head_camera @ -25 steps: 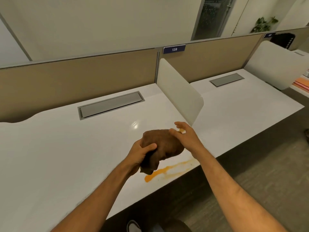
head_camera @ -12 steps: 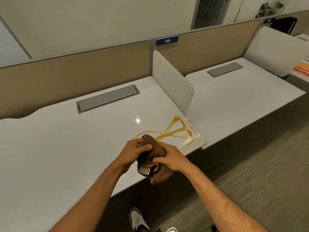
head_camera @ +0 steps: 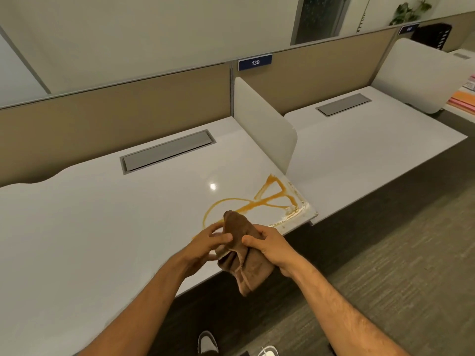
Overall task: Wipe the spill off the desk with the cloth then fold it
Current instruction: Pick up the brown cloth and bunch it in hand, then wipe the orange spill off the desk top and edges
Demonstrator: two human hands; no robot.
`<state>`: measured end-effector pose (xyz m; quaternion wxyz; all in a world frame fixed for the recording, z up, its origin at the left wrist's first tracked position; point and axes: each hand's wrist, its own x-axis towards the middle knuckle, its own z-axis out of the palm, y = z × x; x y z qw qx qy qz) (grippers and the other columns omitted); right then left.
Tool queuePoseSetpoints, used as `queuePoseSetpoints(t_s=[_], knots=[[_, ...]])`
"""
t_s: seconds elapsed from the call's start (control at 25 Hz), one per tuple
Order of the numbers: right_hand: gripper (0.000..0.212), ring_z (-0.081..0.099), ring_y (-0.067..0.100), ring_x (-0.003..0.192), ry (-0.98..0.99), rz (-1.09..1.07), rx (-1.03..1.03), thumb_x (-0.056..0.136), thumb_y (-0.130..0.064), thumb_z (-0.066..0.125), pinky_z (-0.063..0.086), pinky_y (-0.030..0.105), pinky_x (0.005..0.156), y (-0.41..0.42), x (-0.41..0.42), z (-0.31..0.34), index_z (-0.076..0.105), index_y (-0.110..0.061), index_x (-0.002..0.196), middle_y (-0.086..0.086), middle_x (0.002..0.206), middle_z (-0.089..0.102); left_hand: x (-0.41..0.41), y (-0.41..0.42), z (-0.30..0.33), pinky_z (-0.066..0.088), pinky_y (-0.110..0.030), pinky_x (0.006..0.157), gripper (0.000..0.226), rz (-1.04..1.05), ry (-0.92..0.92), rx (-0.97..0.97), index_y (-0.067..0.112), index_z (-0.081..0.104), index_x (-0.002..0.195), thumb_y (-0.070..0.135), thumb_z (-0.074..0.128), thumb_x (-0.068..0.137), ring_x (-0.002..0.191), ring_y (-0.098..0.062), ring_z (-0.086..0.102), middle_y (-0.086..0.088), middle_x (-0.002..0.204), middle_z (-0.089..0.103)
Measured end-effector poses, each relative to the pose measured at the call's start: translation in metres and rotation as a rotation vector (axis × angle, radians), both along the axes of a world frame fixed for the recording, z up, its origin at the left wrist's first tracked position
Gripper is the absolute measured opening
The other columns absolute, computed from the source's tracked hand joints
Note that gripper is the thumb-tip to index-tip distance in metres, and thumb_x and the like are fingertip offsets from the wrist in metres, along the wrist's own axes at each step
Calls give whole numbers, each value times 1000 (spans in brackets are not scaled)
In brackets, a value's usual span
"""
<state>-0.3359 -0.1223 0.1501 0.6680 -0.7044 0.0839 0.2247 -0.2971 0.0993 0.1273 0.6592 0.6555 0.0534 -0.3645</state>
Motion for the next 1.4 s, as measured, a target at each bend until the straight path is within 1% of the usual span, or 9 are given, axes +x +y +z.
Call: queuePoseSetpoints(t_s=[0.24,0.36,0.52,0.64,0.72,0.92,1.12,1.24,1.4], knots=[[62,73,30,104,52,-216,290,73,-37,87,61,42,83,41,-9,-12,59,-27,127,8,116,73,15,7,-8,61,-42,96,34,126,-115,-33,15,70,128,21,74,95,110,-25,75,-5,117,78],[58,73,33,103,101,-345,360,75,-21,82,61,44,81,72,-10,-31,57,-23,127,14,116,71,17,24,-20,64,-37,85,26,147,-136,-24,14,73,122,17,72,96,104,-25,77,-5,111,80],[50,73,34,102,191,-321,341,85,-10,71,61,49,84,100,-12,-51,56,-30,128,13,115,72,15,51,-37,62,-25,77,29,172,-169,74,24,72,119,21,80,91,100,-17,78,-2,110,80],[45,73,34,102,250,-278,240,89,-6,61,60,51,88,107,-4,-66,60,-28,128,15,116,72,17,67,-53,57,-19,78,35,104,-267,266,34,68,122,32,81,89,105,-8,70,9,114,74],[42,73,32,101,279,-278,163,91,-6,59,61,49,88,107,5,-77,61,-27,128,13,114,73,19,75,-69,56,-20,82,41,82,-295,326,32,65,130,32,79,91,110,-11,69,7,121,71],[37,73,24,96,272,-347,-21,97,-5,52,61,33,76,97,38,-97,60,-28,125,7,112,71,30,106,-120,46,-36,109,60,84,-340,580,24,49,150,33,73,96,133,-23,58,-2,149,59],[54,60,25,119,121,-309,-331,98,-2,46,50,49,107,95,77,-123,47,-27,145,4,128,62,50,135,-183,21,-42,126,81,-113,-427,791,27,21,165,49,63,99,160,-24,20,1,174,18],[63,47,27,137,-45,-224,-604,102,-13,50,43,49,113,112,90,-148,25,-25,159,7,153,45,61,148,-217,0,-41,129,89,-265,-593,894,21,-3,166,56,50,103,162,-18,-7,6,173,-10],[74,15,32,155,-185,193,-1007,104,-47,44,31,52,120,140,78,-201,4,-24,162,12,170,6,69,160,-244,-7,-46,130,89,-418,-692,1008,23,-20,163,67,28,102,158,-15,-23,4,171,-27]])
